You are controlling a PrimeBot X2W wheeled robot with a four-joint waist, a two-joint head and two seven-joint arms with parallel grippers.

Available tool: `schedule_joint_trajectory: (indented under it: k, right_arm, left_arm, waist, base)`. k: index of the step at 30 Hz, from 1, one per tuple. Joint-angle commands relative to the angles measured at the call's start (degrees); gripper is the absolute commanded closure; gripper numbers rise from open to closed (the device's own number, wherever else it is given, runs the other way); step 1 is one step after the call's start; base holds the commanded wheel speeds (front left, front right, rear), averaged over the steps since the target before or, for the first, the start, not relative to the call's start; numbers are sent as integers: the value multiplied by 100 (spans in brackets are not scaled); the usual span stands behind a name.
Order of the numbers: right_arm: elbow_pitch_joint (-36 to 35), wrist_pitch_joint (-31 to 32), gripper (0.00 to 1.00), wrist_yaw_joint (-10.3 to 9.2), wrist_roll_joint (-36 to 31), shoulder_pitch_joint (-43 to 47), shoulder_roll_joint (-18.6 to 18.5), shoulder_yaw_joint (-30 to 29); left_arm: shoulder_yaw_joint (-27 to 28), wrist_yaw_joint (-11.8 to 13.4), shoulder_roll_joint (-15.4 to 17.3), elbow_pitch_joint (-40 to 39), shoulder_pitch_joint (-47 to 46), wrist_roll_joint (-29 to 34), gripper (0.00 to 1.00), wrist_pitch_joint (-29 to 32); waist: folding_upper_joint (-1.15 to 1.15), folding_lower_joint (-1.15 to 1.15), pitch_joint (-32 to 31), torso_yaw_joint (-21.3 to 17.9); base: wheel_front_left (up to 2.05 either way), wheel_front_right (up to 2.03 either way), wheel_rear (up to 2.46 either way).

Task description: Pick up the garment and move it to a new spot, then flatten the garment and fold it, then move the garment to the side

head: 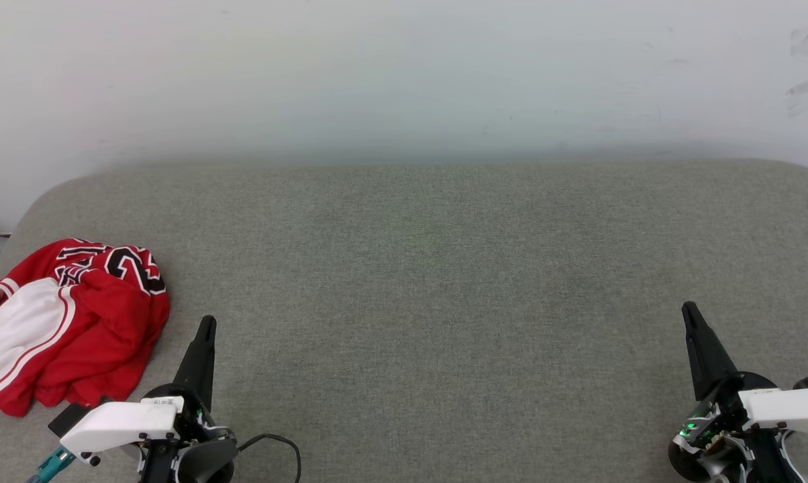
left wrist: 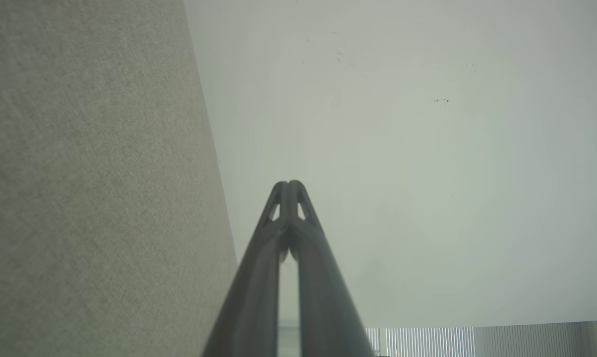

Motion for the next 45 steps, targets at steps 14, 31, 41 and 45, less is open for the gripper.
schedule_joint_trajectory:
  k: [14, 31, 41, 45]
  right_arm:
    - [6, -4, 100, -2, -21, -74, 17, 3]
    - [-168, -217, 0, -1, -93, 184, -1, 170]
    - [-445, -501, 0, -1, -371, 270, -89, 328]
    - [-535, -612, 0, -1, -703, 288, -146, 388]
  left_arm:
    - [12, -26, -12, -3, -42, 0, 100, 10]
    - [-314, 3, -6, -190, 103, 37, 0, -244]
    - [-581, 1, 10, -548, 149, 388, 0, -520]
    - [-621, 0, 10, -683, 176, 852, 0, -619]
  waist:
    - [0, 0, 0, 0]
    - [0, 0, 5, -2]
    - [0, 0, 3, 13]
    - [0, 0, -1, 21]
  base:
    - [0, 0, 0]
    - [0, 0, 0]
    - [0, 0, 0]
    - [0, 0, 0]
